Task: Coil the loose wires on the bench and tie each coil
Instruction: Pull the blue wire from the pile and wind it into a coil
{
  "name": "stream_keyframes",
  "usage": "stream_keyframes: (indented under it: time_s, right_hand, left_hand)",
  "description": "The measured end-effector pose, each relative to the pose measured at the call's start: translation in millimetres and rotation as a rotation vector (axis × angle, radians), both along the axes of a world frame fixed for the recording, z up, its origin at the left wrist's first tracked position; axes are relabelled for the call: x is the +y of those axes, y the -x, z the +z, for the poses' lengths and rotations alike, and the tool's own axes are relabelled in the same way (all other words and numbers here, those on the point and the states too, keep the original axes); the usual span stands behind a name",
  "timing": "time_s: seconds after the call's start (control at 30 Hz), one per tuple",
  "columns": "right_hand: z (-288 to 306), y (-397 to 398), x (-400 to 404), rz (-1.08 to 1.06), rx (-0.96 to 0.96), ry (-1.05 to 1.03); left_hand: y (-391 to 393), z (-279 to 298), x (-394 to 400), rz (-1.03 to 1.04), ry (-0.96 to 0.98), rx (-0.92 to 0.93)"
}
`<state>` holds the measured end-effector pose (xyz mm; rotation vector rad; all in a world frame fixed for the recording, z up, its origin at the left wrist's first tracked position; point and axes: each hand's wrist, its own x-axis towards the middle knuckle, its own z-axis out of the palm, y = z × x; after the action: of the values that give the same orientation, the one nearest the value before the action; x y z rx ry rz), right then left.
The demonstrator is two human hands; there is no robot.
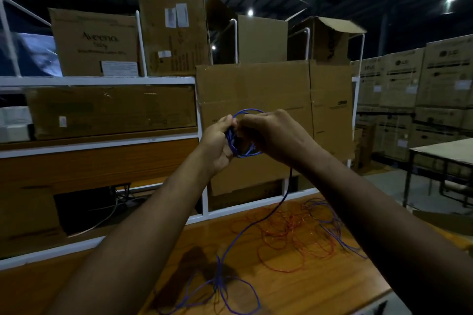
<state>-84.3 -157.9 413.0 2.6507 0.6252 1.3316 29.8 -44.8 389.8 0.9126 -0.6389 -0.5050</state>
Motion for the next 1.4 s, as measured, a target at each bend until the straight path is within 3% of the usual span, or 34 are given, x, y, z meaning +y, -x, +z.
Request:
stream_keyframes:
  time_s: [0.3,0.47,0.7,0.83,1.0,1.13,1.27,1.33,1.4]
  right_hand:
    - [-23,-32,-31,-0.257,-0.312,-0.108]
    - [-25,-37,-29,-0.002,-0.200,-0.351]
    - [-27,-44,-21,0.064,-0.247,-0.643]
    - [-27,-45,-16,0.034,-0.067,-0.823]
    - [-40,-37,-18,0.238,0.333,-1.128]
    - [-79,-34,-40,0.374,0.627,-1.325]
    - [-134,-21,-62,0.419,1.031,-1.361]
    - [-154,-16,-61,0.430,1.044,-1.427]
    - [-160,-14,-53,0.440,0.912,-1.593]
  left_hand:
    - [4,10,2,-0.202,-0.075,-0.005]
    - [3,13,8,-0.209,-0.165,-0.047]
    - [2,8,11,-0.278,-0.136,-0.052]
    - [-2,5,13,-0.203,-0.177,-0.114]
    - [-8,1,13,-0.131,-0.153,-0.029]
    - [-15,6,17,-0.081,-0.056,0.027]
    - [-23,11,23,-0.016,-0.018,0.042]
    - [-26,12,23,0.002,-0.023,0.038]
    - [-28,9,22,0.013,-0.026,0.043]
